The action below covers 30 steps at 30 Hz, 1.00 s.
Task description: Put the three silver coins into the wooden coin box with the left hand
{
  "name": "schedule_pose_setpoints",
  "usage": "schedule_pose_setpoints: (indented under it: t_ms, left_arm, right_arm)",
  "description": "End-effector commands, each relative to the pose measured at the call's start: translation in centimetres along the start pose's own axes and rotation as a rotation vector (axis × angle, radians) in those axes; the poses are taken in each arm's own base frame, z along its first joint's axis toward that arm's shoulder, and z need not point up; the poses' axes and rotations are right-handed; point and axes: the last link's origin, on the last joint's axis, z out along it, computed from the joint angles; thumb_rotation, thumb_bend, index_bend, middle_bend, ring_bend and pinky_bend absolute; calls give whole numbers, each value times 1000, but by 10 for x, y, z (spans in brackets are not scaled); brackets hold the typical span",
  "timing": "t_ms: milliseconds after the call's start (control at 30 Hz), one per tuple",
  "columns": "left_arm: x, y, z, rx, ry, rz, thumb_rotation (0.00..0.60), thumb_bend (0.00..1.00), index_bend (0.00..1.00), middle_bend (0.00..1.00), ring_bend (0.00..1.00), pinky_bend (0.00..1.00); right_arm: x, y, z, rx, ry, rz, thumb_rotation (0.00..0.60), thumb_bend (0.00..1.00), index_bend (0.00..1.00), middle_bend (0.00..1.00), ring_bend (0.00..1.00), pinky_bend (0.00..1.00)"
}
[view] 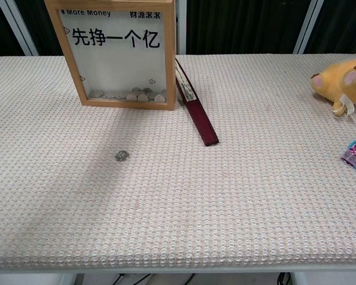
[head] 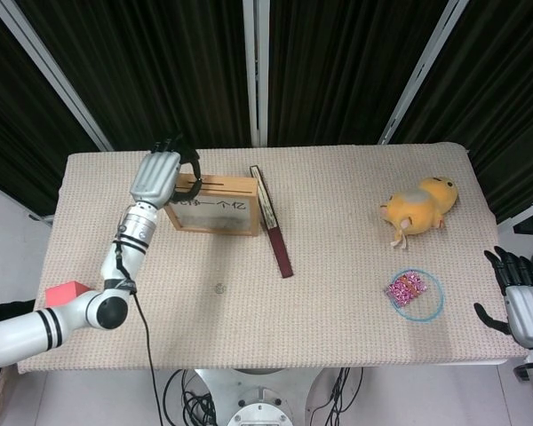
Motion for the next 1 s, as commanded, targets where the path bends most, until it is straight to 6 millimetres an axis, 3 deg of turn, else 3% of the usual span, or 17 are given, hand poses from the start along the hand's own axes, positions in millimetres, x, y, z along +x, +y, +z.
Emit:
schedule_pose_setpoints:
  t_ms: [33, 467, 533, 667, 700, 900, 1000]
  left_arm:
    - [-4, 2, 0, -8, -11, -3, 600, 408, 608, 308, 51, 36]
    - [-11, -2, 3, 3, -24, -5, 600, 408, 603, 307, 51, 34]
    - [-11, -2, 3, -6, -21, -7, 600, 403, 536, 291, 51, 29]
    - [-12, -4, 0, -38, -9, -1, 600, 294, 190, 217, 51, 3]
    - [-11, -4, 0, -41, -4, -3, 600, 272, 158, 210, 51, 1]
    - [-2, 6, -9, -90, 38, -33, 600, 234, 143, 199, 51, 0]
    - [3, 18, -29, -157, 62, -39, 600, 233, 153, 200, 51, 1]
  right_arm:
    - [0, 0, 1, -1, -2, -1, 600, 227, 0, 0, 0, 0]
    - [3, 1, -1, -7, 6, -5, 600, 228, 0, 0, 0, 0]
    - [3, 1, -1, -7, 9, -5, 600, 227, 0, 0, 0, 0]
    - [3, 0, 0, -6, 6, -6, 600, 228, 0, 0, 0, 0]
    - [3, 0, 0, -6, 5, -6, 600, 228, 0, 0, 0, 0]
    - [4, -1, 1, -4, 8, -10, 600, 228, 0, 0, 0, 0]
    - [5, -3, 1, 0, 11, -9, 600, 227, 0, 0, 0, 0]
